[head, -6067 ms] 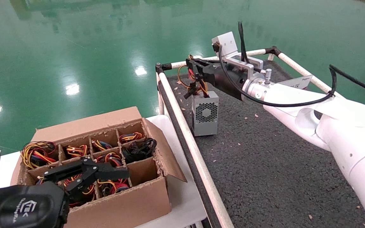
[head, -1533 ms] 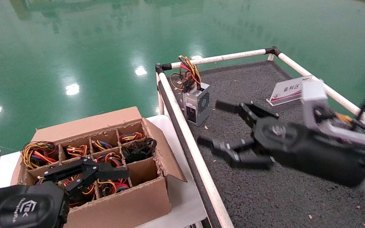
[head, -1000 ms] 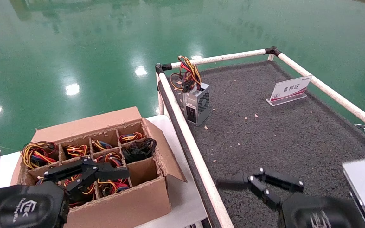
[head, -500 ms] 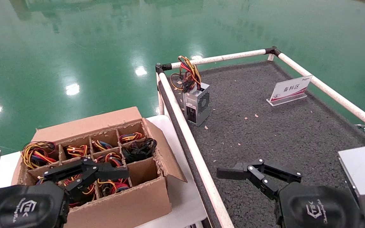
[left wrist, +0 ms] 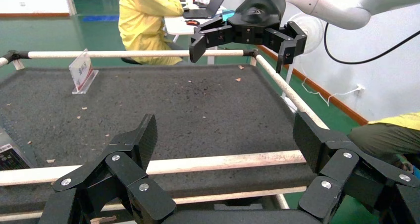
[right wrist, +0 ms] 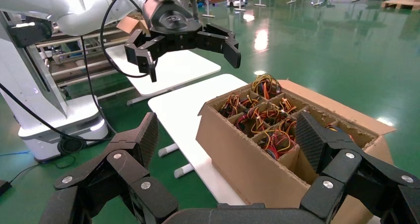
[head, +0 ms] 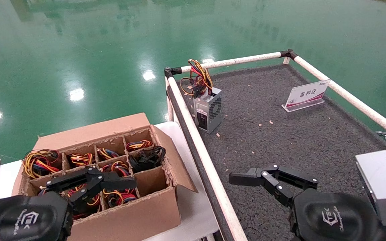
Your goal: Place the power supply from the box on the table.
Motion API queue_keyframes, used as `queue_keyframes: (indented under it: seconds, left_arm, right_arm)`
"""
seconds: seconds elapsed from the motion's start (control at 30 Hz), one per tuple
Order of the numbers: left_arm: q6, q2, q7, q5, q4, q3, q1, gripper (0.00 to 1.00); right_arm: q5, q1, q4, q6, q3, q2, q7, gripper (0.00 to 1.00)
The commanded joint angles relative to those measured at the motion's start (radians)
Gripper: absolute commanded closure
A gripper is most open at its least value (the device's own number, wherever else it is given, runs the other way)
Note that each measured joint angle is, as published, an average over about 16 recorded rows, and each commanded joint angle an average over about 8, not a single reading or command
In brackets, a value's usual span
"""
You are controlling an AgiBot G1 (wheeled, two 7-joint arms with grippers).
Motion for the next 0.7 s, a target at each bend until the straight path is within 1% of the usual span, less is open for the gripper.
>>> queue_keyframes:
  seconds: [0.03, 0.7]
  left_arm:
    - [0.000, 0.000, 0.000, 0.000, 0.000, 0.000, 0.000, 0.00]
    - [0.000, 0.000, 0.000, 0.000, 0.000, 0.000, 0.000, 0.00]
  right_arm:
    - [0.000, 0.001, -0.001, 0.001, -0.001, -0.001, 0.000, 0.00]
    - [0.000, 0.002, -0.004, 0.003, -0.002, -0.003, -0.001, 0.00]
